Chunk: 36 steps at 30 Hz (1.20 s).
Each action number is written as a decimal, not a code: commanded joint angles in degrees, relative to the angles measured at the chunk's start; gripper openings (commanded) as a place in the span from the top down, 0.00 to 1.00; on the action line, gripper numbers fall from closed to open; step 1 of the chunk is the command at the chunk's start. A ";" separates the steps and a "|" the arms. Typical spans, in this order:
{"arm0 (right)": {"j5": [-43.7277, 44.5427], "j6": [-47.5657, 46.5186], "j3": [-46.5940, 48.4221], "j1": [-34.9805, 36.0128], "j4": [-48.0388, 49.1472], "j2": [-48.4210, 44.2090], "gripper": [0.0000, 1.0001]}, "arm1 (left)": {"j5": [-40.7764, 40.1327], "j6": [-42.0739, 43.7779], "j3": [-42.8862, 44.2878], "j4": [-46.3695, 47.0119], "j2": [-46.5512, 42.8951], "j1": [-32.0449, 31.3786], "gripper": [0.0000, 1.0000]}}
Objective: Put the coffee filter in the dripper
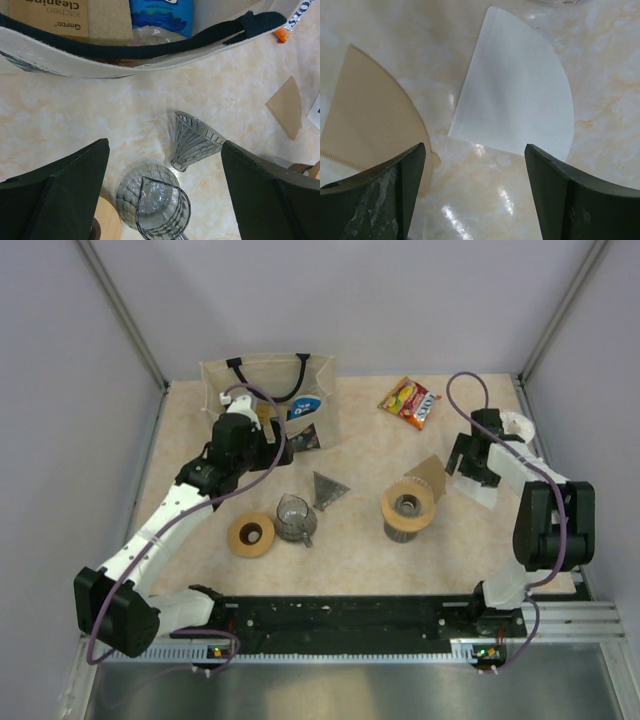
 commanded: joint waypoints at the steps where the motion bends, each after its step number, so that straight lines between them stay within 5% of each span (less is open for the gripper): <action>1: 1.84 1.04 0.60 -3.39 6.08 3.30 0.21 | 2.16 0.37 -0.94 3.76 -1.58 0.41 0.01; 20: 3.08 2.71 -4.14 -3.83 8.72 9.11 0.32 | 4.36 -0.24 -1.21 3.94 -0.88 1.29 0.01; 27: 2.03 2.89 -6.69 -3.83 9.60 10.17 0.50 | 3.66 -0.24 -1.03 3.32 -1.40 1.73 0.01; 32: 0.80 2.89 -7.31 -3.83 9.77 7.72 0.76 | 3.74 -0.42 -1.12 3.15 -1.67 1.82 0.01; 36: -0.08 2.45 -7.66 -3.83 9.43 2.36 0.86 | 4.45 -0.50 -1.03 3.41 -1.49 1.91 0.01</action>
